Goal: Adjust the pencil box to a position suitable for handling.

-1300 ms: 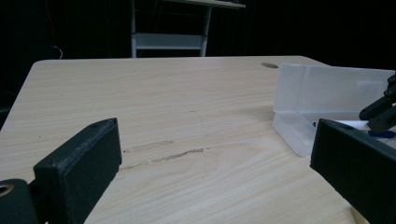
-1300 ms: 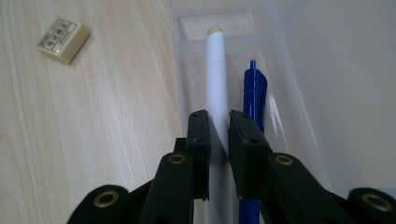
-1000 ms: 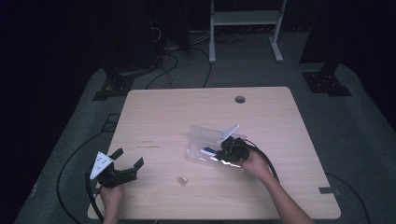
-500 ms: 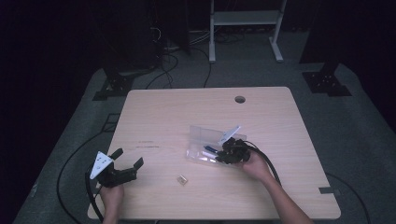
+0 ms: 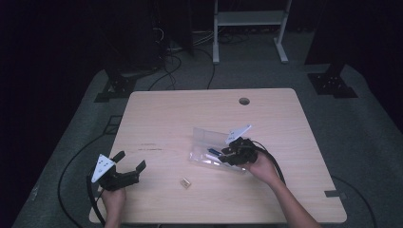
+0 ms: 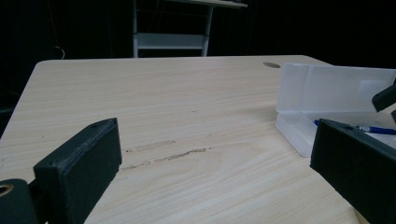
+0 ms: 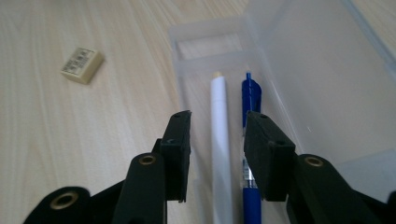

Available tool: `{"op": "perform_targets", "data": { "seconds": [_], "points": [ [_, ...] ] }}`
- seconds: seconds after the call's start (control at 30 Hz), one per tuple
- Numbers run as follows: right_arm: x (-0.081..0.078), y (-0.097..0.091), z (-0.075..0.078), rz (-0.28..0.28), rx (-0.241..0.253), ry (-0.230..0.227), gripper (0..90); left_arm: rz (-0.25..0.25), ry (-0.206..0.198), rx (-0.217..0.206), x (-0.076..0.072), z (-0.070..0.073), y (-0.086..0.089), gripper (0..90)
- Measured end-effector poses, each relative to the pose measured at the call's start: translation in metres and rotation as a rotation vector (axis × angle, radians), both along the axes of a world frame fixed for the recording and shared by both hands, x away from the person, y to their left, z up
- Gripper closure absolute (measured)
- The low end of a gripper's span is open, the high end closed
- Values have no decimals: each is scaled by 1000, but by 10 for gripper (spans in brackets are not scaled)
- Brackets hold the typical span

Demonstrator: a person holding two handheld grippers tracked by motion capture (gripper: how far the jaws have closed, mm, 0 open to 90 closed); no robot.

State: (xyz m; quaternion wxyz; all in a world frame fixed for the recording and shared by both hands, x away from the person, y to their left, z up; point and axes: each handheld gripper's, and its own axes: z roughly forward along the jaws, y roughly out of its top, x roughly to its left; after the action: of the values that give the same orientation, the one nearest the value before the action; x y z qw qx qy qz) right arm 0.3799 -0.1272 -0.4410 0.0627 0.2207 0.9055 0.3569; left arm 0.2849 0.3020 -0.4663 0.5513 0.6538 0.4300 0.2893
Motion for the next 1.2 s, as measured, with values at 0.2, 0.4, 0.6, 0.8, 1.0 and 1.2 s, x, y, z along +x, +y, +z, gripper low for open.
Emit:
{"op": "perform_targets", "data": {
  "seconds": [0.2,0.4,0.6,0.8,1.0,1.2],
  "points": [
    [-7,4,8,27,8,-14,557,2,-2,1,0,0,-1,11],
    [-11,8,11,45,20,-6,516,1,0,2,0,0,-1,11],
    [-14,12,12,52,30,8,477,2,-1,1,0,0,0,11],
    [-18,17,12,74,37,15,447,1,-1,2,0,0,-1,11],
    [-22,25,10,98,47,26,422,1,0,2,-1,0,0,11],
    [-27,35,8,125,49,31,402,4,-1,-2,-1,0,0,11]
  ]
}}
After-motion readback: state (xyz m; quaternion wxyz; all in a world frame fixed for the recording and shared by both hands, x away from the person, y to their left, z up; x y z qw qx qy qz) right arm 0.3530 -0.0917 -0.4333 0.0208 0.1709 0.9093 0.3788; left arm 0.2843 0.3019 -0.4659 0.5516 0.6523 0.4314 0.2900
